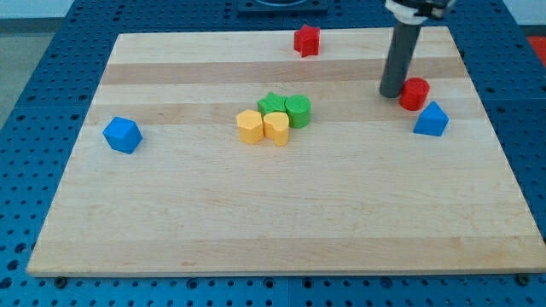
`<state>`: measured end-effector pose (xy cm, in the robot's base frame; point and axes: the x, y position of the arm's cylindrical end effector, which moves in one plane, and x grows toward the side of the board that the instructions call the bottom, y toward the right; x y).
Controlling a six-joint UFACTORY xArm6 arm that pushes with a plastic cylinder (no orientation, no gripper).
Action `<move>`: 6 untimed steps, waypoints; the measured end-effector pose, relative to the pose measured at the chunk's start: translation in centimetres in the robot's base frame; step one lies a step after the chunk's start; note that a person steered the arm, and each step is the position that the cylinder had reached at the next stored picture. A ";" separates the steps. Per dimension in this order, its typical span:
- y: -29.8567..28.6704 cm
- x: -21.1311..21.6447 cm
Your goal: Move your arm to the top center
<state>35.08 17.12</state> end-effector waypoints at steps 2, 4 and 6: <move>1.6 -0.4; -5.4 -1.9; -17.5 -4.9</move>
